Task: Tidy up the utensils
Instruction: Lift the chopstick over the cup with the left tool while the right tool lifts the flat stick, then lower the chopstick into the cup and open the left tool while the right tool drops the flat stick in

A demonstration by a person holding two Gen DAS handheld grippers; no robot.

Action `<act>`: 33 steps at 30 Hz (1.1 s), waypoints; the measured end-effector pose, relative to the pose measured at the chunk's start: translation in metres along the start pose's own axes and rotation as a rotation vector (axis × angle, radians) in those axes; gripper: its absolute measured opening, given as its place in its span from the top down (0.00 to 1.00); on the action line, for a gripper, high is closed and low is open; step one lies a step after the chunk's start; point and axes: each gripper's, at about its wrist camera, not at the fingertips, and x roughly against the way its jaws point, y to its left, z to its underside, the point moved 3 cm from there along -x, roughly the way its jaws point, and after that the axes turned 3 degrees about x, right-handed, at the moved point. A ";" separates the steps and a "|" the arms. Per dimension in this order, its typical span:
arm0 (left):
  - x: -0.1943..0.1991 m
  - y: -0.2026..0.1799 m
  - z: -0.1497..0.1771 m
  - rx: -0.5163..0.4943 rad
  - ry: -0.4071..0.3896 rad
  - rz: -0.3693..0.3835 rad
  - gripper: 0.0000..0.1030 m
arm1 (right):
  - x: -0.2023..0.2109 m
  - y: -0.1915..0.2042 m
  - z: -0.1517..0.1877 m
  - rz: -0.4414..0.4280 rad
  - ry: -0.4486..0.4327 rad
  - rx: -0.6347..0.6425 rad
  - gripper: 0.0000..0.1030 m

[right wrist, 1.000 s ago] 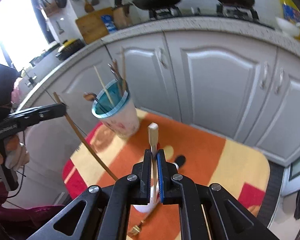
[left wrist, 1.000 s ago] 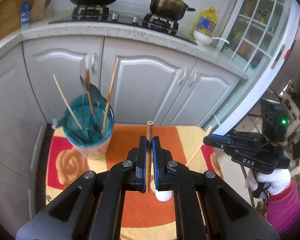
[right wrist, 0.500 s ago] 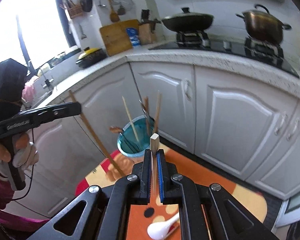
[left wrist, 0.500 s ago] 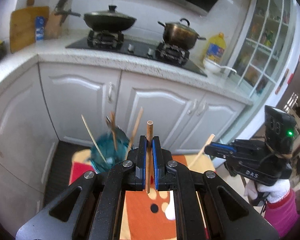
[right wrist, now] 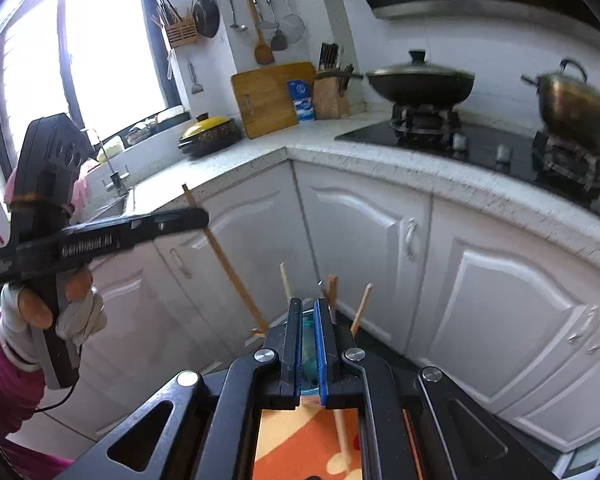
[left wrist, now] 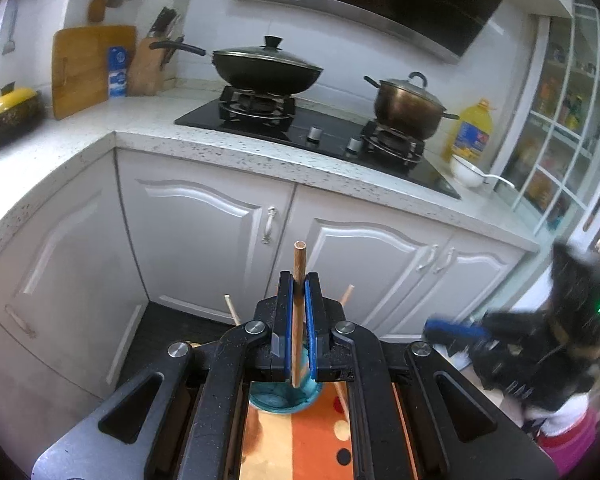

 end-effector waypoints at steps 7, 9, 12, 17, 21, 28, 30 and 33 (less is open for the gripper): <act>-0.017 0.018 0.004 0.039 0.022 -0.014 0.96 | -0.069 -0.035 0.072 0.022 0.174 -0.072 0.60; -0.020 0.020 0.004 0.043 0.025 -0.015 0.96 | -0.089 -0.050 0.094 0.043 0.234 -0.105 0.60; -0.024 0.023 0.004 0.055 0.027 -0.012 0.96 | -0.123 -0.066 0.125 0.081 0.330 -0.141 0.60; -0.026 0.028 0.003 0.066 0.029 -0.015 0.96 | -0.174 -0.083 0.150 0.103 0.374 -0.207 0.64; -0.029 0.032 0.000 0.075 0.033 -0.019 0.96 | -0.215 -0.086 0.153 0.138 0.432 -0.169 0.67; -0.039 0.037 -0.001 0.084 0.046 -0.024 0.96 | -0.241 -0.084 0.150 0.199 0.496 -0.071 0.93; -0.040 0.038 0.000 0.088 0.048 -0.021 0.96 | -0.232 -0.089 0.153 0.163 0.496 -0.111 0.95; -0.041 0.038 0.003 0.089 0.051 -0.020 0.96 | -0.205 -0.096 0.156 0.095 0.445 -0.202 0.95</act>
